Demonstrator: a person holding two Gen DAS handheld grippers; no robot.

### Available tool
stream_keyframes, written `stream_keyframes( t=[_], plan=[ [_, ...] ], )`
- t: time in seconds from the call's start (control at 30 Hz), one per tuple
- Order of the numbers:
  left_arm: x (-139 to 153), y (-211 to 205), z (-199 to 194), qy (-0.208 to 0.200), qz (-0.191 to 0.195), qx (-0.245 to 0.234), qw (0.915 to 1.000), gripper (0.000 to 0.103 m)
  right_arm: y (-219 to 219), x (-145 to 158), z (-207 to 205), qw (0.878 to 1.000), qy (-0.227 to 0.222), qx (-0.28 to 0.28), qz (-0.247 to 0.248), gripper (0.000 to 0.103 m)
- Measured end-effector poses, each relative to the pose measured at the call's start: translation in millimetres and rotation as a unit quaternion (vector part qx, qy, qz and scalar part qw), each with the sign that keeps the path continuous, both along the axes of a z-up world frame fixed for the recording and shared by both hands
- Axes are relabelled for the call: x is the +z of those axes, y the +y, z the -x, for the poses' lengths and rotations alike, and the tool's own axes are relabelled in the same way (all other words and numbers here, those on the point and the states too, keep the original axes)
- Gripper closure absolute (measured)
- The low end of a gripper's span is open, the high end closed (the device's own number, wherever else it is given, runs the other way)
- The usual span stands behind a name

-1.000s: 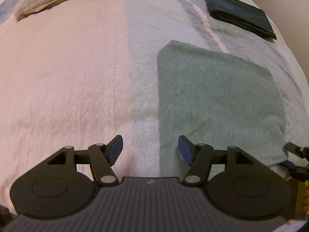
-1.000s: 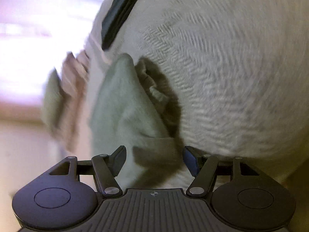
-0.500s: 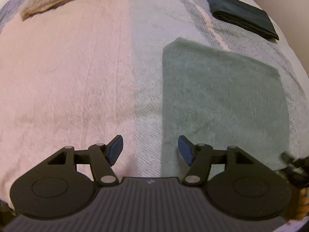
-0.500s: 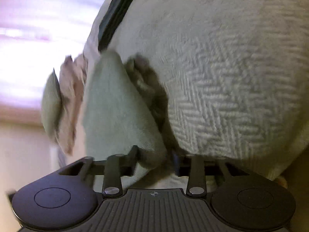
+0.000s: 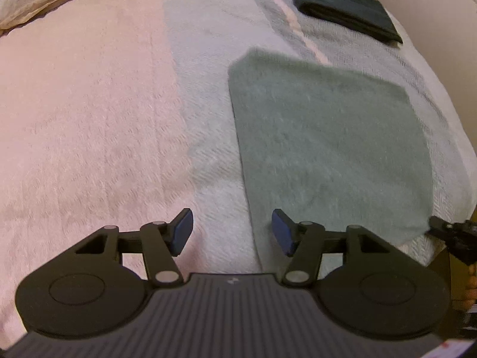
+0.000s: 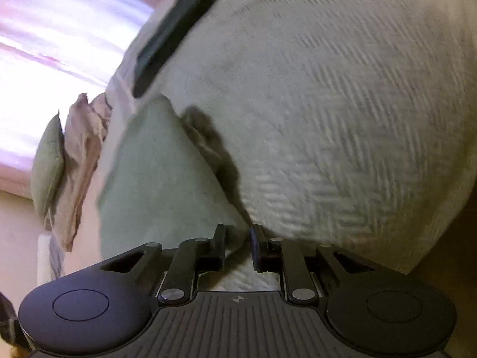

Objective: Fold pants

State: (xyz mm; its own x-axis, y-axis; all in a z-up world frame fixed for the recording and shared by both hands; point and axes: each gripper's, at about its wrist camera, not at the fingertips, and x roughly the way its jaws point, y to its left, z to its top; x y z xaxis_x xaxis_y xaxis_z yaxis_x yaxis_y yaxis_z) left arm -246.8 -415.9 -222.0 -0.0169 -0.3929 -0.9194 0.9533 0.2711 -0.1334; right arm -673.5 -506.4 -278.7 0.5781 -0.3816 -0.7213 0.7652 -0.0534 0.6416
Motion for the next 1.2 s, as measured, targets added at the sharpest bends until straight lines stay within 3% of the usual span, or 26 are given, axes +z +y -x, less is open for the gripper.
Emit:
stream_keyframes(
  t=[0.07,0.1,0.13,0.3,0.37,0.4,0.43,0.53,0.63,0.7,0.73,0.8,0.83,1.0,1.07,1.1,1.2],
  plan=[
    [-1.0,-1.9,-9.2,0.008,0.004,0.0,1.0,0.048,-8.4,27.4,-6.3,0.998,0.037,0.022,0.036,0.07],
    [-1.8,-1.5,-12.6,0.009,0.002,0.002,1.0,0.048,-12.4,33.6,-8.1,0.997,0.043,0.031,0.049,0.052],
    [-3.8,-1.9,-16.5,0.011,0.001,0.004,0.9999,0.049,-18.1,36.6,-9.6,0.996,0.042,0.043,0.061,0.044],
    [-6.5,-6.1,-29.8,0.028,0.01,0.01,0.9995,0.049,-45.8,1.9,-35.5,0.993,0.035,0.105,0.04,0.045],
    [-6.7,-9.4,-32.3,0.028,0.015,0.007,0.9995,0.049,-47.6,-19.1,-31.4,0.994,-0.012,0.105,0.014,0.071],
    [-6.5,-9.9,-33.2,0.027,0.017,0.007,0.9995,0.049,-51.5,-20.3,-28.6,0.993,-0.038,0.108,0.011,0.078],
    [-6.7,-10.0,-34.8,0.027,0.02,0.009,0.9994,0.049,-54.2,-14.5,-32.7,0.993,-0.025,0.116,0.021,0.086],
    [-5.1,-8.1,-38.1,0.029,0.029,0.021,0.9989,0.049,-47.7,25.9,-47.9,0.982,0.015,0.167,0.089,0.091],
    [-8.2,-8.6,-38.6,0.028,0.03,0.032,0.9986,0.049,-39.4,68.4,-56.9,0.967,0.025,0.196,0.163,0.092],
    [-10.9,-7.0,-35.6,0.027,0.03,0.039,0.9984,0.049,-38.0,75.8,-60.4,0.955,0.039,0.209,0.208,0.092],
    [-12.9,-6.1,-34.2,0.029,0.03,0.041,0.9983,0.049,-41.7,63.5,-59.3,0.957,0.055,0.202,0.2,0.092],
    [-15.4,-5.0,-30.3,0.03,0.027,0.047,0.9981,0.049,-61.7,11.4,-49.5,0.974,0.098,0.179,0.099,0.092],
    [-15.9,-4.9,-28.2,0.029,0.026,0.048,0.9981,0.049,-63.9,-1.6,-42.2,0.979,0.094,0.165,0.075,0.092],
    [-18.2,2.7,-23.4,0.02,0.028,0.049,0.9982,0.049,-52.1,16.5,-36.8,0.974,0.075,0.186,0.11,0.091],
    [-20.2,1.0,-21.6,0.024,0.026,0.058,0.9977,0.05,-56.5,-0.8,-27.7,0.978,0.08,0.178,0.074,0.077],
    [-19.2,0.2,-21.1,0.026,0.026,0.061,0.9975,0.051,-59.2,-5.5,-24.0,0.98,0.088,0.169,0.054,0.062],
    [-10.4,-3.8,-12.1,0.025,0.043,0.05,0.9975,0.051,-64.0,19.1,-24.9,0.976,0.128,0.164,0.07,0.059]
  ],
)
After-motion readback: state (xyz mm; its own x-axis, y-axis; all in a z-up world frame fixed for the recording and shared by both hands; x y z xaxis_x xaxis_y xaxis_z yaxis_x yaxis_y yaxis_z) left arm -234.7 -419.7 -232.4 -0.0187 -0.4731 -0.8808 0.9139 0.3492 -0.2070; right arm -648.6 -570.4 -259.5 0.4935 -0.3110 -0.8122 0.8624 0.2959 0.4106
